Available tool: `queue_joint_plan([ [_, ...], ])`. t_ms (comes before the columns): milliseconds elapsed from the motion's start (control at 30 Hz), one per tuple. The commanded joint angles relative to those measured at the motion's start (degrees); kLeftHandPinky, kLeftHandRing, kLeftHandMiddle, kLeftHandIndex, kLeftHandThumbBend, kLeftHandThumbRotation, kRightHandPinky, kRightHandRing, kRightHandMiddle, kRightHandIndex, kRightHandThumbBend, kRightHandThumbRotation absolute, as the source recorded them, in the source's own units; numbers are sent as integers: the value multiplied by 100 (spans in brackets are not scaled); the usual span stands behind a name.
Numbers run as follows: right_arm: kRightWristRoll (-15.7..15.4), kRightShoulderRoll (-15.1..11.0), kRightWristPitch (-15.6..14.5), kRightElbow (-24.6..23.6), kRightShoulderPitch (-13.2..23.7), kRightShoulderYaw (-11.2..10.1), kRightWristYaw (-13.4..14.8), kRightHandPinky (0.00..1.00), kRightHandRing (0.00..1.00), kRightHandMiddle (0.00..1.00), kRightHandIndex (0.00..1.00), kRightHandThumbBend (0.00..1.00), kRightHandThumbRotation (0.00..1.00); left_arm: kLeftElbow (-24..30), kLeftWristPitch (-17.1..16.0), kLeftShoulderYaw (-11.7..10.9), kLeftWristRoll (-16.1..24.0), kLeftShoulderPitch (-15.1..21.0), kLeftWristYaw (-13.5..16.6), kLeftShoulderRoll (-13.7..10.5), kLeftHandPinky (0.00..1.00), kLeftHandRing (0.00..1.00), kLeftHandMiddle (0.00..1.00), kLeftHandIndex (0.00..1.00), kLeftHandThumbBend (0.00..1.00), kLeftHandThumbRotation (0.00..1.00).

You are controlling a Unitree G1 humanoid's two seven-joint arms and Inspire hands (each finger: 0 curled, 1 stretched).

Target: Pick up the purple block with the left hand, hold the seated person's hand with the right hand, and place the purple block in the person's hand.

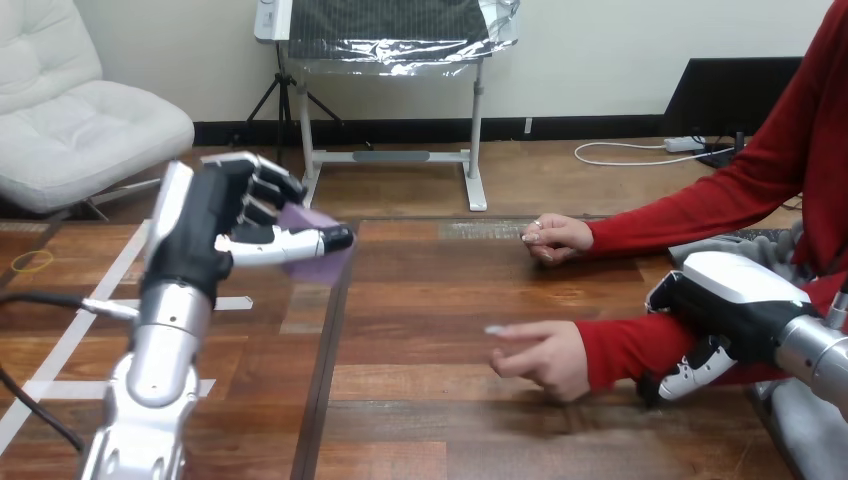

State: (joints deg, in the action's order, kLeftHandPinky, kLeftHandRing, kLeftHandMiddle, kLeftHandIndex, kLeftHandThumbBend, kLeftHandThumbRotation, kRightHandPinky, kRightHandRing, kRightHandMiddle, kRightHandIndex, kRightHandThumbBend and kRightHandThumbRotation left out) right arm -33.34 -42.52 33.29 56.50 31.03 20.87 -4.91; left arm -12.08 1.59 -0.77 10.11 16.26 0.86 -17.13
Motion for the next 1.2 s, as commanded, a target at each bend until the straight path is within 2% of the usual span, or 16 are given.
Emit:
queue_joint_plan([
  [0, 292, -27, 244, -524, 135, -269, -6, 23, 27, 32, 35, 86, 17, -729, -447, 80, 92, 663, 135, 95, 31, 36, 41, 42, 78, 0],
  [200, 398, -56, 232, -785, 48, -364, -147, 24, 27, 33, 35, 86, 18, -1461, -753, 79, 28, 930, 250, 235, 31, 37, 42, 42, 79, 0],
  [400, 497, -65, 242, -1026, -61, -442, -183, 24, 27, 32, 34, 88, 17, -2090, -817, 102, 56, 1183, 382, 364, 31, 37, 42, 42, 79, 0],
  [733, 718, -45, 191, -1426, -233, -610, -383, 24, 26, 31, 33, 89, 16, -3052, -1166, 127, 45, 1521, 587, 580, 34, 38, 43, 43, 80, 0],
  [800, 728, -45, 176, -1494, -259, -630, -390, 24, 26, 31, 33, 89, 16, -3196, -1239, 136, 52, 1572, 606, 605, 34, 39, 43, 43, 80, 0],
  [900, 825, -30, 211, -1555, -286, -664, -499, 24, 26, 31, 33, 89, 17, -3262, -1148, 147, 43, 1616, 613, 680, 35, 39, 43, 44, 79, 0],
  [1100, 906, -2, 179, -1731, -356, -738, -590, 24, 26, 31, 34, 89, 18, -3535, -1313, 191, 65, 1731, 693, 808, 34, 38, 43, 44, 79, 0],
  [1167, 876, 6, 217, -1781, -376, -753, -538, 25, 27, 32, 34, 90, 18, -3560, -1251, 211, 61, 1769, 707, 866, 33, 38, 43, 44, 80, 0],
])
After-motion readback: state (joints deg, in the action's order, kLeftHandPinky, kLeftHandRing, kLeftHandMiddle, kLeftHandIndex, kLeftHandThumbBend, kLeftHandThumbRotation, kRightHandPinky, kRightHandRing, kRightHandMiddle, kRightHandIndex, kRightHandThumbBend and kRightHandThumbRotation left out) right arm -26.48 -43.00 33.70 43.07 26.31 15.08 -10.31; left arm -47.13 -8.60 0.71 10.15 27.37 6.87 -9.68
